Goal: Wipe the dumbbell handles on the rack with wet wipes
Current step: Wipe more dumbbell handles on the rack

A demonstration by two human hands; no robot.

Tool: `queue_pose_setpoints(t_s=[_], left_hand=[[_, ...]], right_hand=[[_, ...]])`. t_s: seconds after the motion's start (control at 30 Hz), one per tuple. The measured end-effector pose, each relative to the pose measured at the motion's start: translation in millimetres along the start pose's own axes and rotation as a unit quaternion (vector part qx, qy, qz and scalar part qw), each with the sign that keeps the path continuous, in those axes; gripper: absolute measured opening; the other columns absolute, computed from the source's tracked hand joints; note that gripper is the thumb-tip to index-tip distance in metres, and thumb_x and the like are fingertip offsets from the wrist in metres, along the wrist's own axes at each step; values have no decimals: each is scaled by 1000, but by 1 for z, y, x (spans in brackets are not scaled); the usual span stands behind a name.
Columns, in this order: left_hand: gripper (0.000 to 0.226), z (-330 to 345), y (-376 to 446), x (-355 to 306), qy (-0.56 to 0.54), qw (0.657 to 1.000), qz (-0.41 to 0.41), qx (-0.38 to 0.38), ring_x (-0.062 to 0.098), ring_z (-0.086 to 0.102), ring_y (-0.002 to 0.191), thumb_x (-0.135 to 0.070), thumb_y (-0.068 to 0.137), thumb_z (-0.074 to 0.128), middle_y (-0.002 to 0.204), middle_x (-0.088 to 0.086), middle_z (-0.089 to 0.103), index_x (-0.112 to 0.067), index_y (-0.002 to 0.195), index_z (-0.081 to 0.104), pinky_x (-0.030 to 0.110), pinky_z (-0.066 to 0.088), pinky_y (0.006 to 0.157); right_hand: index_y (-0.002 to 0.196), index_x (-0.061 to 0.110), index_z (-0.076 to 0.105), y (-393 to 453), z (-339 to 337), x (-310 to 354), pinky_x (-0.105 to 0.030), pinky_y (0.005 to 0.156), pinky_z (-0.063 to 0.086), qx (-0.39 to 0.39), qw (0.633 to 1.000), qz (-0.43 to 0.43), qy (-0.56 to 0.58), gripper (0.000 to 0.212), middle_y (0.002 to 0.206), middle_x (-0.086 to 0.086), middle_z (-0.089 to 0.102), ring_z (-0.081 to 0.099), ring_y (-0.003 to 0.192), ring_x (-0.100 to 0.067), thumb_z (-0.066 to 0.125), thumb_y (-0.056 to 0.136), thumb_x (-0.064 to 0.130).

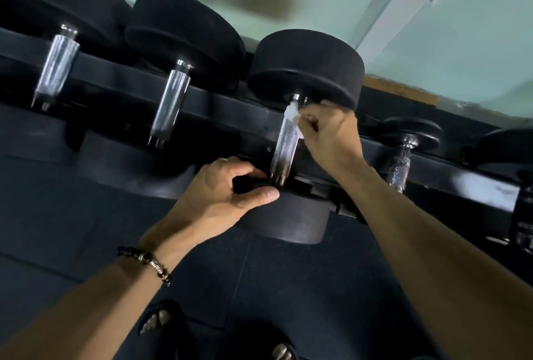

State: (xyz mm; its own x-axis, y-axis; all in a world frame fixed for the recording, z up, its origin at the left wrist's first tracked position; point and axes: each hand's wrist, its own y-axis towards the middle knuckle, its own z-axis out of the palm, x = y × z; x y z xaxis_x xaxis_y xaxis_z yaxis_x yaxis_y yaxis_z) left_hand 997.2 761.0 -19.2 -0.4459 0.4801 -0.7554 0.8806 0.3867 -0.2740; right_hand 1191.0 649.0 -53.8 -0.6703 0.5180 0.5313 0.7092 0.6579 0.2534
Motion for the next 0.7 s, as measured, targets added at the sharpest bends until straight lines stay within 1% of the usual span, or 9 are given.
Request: queue_pose_setpoints(t_s=[0.07, 0.13, 0.2, 0.23, 0.33, 0.4, 0.57, 0.63, 0.7], left_hand=[[32, 1, 0, 1, -5, 1000, 3, 3, -15, 51, 98, -58, 73, 70, 94, -26, 62, -37, 97, 73, 3, 35, 76], [37, 1, 0, 1, -4, 1000, 7, 9, -15, 50, 97, -61, 71, 69, 93, -26, 61, -37, 98, 72, 3, 35, 76], [34, 0, -1, 2, -9, 1000, 12, 4, -17, 49, 97, -59, 72, 71, 91, -27, 60, -38, 99, 73, -1, 33, 75], [32, 1, -1, 2, -12, 1000, 13, 1, -18, 48, 97, -57, 73, 71, 91, -27, 60, -38, 99, 73, -1, 33, 75], [35, 2, -1, 4, -18, 1000, 11, -4, -15, 50, 98, -60, 72, 70, 94, -26, 62, -37, 99, 73, 3, 34, 77], [39, 3, 0, 4, -25, 1000, 9, -4, -15, 50, 98, -62, 70, 68, 96, -26, 61, -36, 99, 73, 5, 34, 79], [31, 3, -1, 4, -46, 999, 17, -4, -23, 46, 96, -58, 71, 72, 91, -29, 59, -41, 97, 72, -3, 34, 76], [42, 4, -1, 5, -51, 998, 19, -8, -20, 47, 98, -67, 66, 65, 92, -27, 60, -39, 96, 72, 1, 35, 77], [52, 4, -1, 7, -52, 998, 17, -8, -16, 48, 100, -72, 62, 60, 94, -26, 62, -37, 97, 73, 5, 35, 80]], right_hand=[[87, 14, 75, 0, -2, 3, -30, 65, 54, -2, 999, 33, 40, 8, 76, 1, 70, 61, 63, -14, 70, 89, 20], [95, 19, 77, -17, -9, 8, -30, 70, 57, 158, 985, -5, 62, 9, 85, 3, 73, 65, 70, -8, 70, 92, 23], [97, 27, 77, -29, -16, 16, -31, 74, 58, 335, 941, -27, 42, 10, 88, 7, 74, 67, 76, -6, 67, 94, 25], [95, 27, 77, -28, -16, 15, -32, 74, 57, 362, 931, -41, 25, 12, 86, 8, 74, 68, 78, -6, 64, 95, 28], [85, 17, 74, -4, -12, 14, -36, 68, 55, 229, 969, -87, -29, 27, 76, 5, 69, 64, 69, -13, 58, 96, 36], [90, 17, 76, 1, -12, 16, -30, 66, 53, 160, 987, -33, 12, 16, 75, 6, 68, 60, 65, -10, 65, 93, 28], [98, 27, 76, -24, -20, 19, -19, 68, 48, 402, 915, -40, 4, 17, 84, 15, 69, 61, 73, 4, 65, 94, 14], [88, 21, 75, -16, -19, 20, -29, 68, 53, 353, 932, -76, -20, 15, 79, 11, 69, 64, 70, -4, 62, 96, 21], [89, 15, 71, 3, -13, 20, -40, 69, 55, 220, 968, -89, -79, 23, 79, 0, 69, 66, 73, -22, 55, 99, 28]])
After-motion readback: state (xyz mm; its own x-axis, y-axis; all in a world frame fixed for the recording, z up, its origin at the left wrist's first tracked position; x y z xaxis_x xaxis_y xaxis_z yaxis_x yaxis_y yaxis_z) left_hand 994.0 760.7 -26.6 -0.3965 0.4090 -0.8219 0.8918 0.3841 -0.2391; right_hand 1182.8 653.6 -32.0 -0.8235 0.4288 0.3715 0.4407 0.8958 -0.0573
